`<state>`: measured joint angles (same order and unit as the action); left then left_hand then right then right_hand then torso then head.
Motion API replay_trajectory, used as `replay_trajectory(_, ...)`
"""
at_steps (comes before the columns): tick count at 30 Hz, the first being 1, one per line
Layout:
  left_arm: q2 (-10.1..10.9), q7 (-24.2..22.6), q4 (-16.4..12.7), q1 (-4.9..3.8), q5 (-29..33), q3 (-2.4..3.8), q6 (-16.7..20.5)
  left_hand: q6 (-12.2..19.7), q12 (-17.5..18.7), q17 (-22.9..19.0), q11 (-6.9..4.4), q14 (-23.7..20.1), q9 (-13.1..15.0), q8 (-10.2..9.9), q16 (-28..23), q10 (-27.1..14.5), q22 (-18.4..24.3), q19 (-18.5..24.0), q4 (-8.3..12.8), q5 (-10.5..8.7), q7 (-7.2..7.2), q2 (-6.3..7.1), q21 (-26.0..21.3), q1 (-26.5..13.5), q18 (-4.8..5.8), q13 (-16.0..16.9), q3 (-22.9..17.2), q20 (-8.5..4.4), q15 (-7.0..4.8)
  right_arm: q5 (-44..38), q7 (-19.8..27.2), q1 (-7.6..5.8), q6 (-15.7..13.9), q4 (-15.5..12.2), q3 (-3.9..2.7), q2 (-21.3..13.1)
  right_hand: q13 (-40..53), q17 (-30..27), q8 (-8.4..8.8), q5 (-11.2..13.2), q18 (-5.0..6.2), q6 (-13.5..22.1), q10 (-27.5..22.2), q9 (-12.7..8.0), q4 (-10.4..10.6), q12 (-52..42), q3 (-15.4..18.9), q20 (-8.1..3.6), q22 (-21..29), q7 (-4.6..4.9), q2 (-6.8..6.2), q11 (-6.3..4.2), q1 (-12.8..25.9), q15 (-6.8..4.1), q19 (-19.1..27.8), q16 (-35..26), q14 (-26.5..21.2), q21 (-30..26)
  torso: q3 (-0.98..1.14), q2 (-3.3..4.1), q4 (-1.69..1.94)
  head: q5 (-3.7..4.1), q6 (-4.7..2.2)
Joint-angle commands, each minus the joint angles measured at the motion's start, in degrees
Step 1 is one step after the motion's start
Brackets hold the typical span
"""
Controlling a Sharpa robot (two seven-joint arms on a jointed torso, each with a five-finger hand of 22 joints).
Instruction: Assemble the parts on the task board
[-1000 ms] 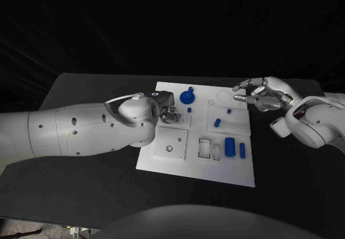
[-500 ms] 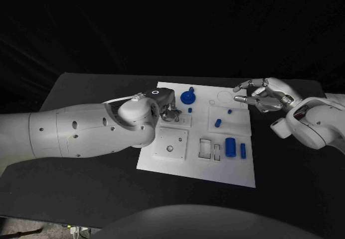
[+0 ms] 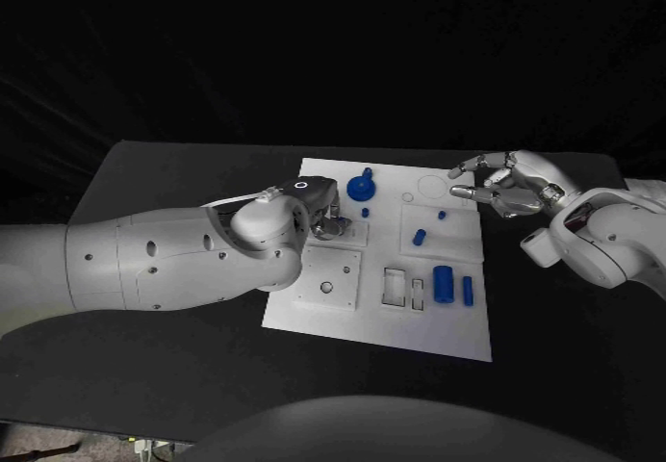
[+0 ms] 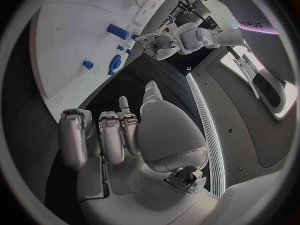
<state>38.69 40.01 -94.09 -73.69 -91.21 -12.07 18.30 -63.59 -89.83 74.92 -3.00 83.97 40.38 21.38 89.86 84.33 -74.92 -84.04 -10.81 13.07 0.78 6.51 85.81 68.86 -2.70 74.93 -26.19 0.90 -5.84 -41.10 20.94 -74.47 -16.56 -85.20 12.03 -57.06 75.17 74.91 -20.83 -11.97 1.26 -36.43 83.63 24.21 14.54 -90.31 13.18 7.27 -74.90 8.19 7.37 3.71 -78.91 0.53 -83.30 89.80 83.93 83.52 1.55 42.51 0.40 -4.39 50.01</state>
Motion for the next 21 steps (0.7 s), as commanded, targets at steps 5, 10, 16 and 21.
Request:
replay_trajectory(5,-0.2,5.6,0.2,0.14,-0.2,0.1,0.2,-1.1,-0.2,15.1,-0.79,6.0,0.0,-0.3,0.1,5.7,-10.7,-1.8,-0.3,-0.29,-0.84,0.42,0.1,-0.3,1.16,15.1,-0.3,-0.48,-0.36,-0.1,0.5,0.08,0.6,-0.1,0.01,0.0,14.8,15.1,0.22,-0.3,0.88,0.2,6.4,-0.1,-0.5,0.3,0.0,0.03,-12.2,0.07,0.04,0.03,-0.6,0.35,0.5,0.2,6.1,-0.2,0.03,-0.01,0.07,0.05,-0.01)
replay_trajectory(10,-0.3,5.6,0.4,0.17,-0.1,0.1,0.0,-1.2,-0.2,15.1,-0.79,6.0,0.0,-0.3,0.1,5.7,-10.6,-1.7,-0.3,-0.31,-0.85,0.43,0.1,-0.3,1.14,15.1,-0.3,-0.48,-0.36,-0.1,0.5,0.08,0.6,-0.1,0.01,0.0,14.8,15.1,0.22,-0.3,0.88,0.2,6.4,-0.1,-0.5,0.3,0.0,0.03,-12.2,0.07,0.04,0.03,-0.6,0.35,0.5,0.2,6.1,-0.2,0.04,-0.03,0.08,-0.05,-0.01)
replay_trajectory(16,-0.2,5.8,0.4,0.32,-0.1,0.09,-0.6,-1.2,-0.2,15.1,-0.79,6.0,0.0,-0.3,0.1,5.7,-10.6,-1.7,-0.3,-0.32,-0.85,0.43,0.0,-0.3,1.14,15.1,-0.3,-0.48,-0.36,-0.1,0.5,0.09,0.7,-0.1,0.01,0.0,14.8,15.1,0.22,-0.3,0.88,0.2,6.4,-0.1,-0.5,0.3,0.0,0.03,-12.2,0.07,0.04,0.03,-0.6,0.35,0.5,0.2,6.1,-0.2,0.01,-0.03,0.06,-0.04,-0.01)
replay_trajectory(21,0.0,5.8,0.3,0.42,-0.1,0.08,-1.0,-1.2,-0.2,15.1,-0.8,6.0,0.0,-0.3,0.1,5.7,-10.6,-1.7,-0.4,-0.34,-0.86,0.45,0.0,-0.3,1.14,15.1,-0.4,-0.49,-0.37,-0.1,0.4,0.1,0.8,-0.1,0.01,-0.1,14.8,15.1,0.2,-0.4,0.88,0.2,6.4,-0.1,-0.5,0.3,0.0,0.03,-12.2,0.08,0.08,0.03,-0.7,0.36,0.5,0.2,6.1,-0.3,0.01,-0.02,0.06,-0.03,-0.01)
